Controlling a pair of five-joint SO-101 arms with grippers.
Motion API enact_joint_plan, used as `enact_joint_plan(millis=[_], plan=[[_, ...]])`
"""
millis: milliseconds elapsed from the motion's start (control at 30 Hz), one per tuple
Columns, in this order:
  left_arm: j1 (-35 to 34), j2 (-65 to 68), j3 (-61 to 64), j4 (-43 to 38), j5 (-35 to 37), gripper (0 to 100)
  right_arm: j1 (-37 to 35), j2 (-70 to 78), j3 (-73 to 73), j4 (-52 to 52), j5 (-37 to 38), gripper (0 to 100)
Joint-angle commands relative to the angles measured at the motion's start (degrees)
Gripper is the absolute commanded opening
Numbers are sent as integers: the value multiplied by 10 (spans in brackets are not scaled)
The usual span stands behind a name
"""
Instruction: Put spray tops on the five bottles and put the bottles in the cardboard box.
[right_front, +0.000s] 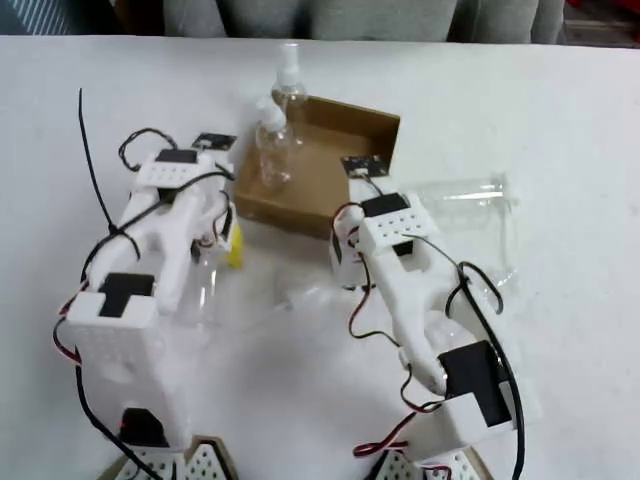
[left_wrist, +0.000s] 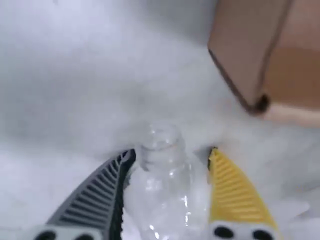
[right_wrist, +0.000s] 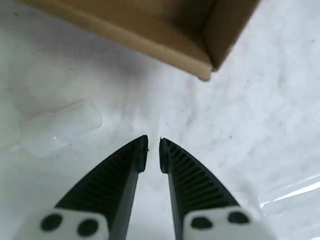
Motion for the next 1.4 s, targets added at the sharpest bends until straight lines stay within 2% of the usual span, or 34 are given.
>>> enact_joint_plan(millis=[0, 133, 300, 433, 633, 733, 833, 933, 1067, 1367], plan=[[-9, -19, -22, 9, 4, 21, -2, -65, -7, 47, 5, 16], [-33, -76, 17, -7, 4, 21, -4, -126, 4, 66, 4, 16], [-33, -150, 99, -57, 4, 21, -26, -145, 40, 18, -7, 18], [-33, -186, 134, -78, 4, 21, -71, -145, 47, -25, -78, 20], [-47, -191, 139, -82, -12, 22, -91, -144, 49, -78, -165, 179], [-65, -190, 139, -94, -45, 22, -89, -138, 50, -98, -207, 196], [-71, -190, 140, -98, -50, 22, -87, -111, 47, -126, -236, 201], [-69, -190, 140, -98, -51, 22, -87, -74, 41, -161, -273, 258], [-70, -190, 140, -98, -52, 22, -117, -22, -9, -153, -313, 286], [-70, -189, 140, -98, -53, 22, -131, 121, -99, -144, -313, 283]])
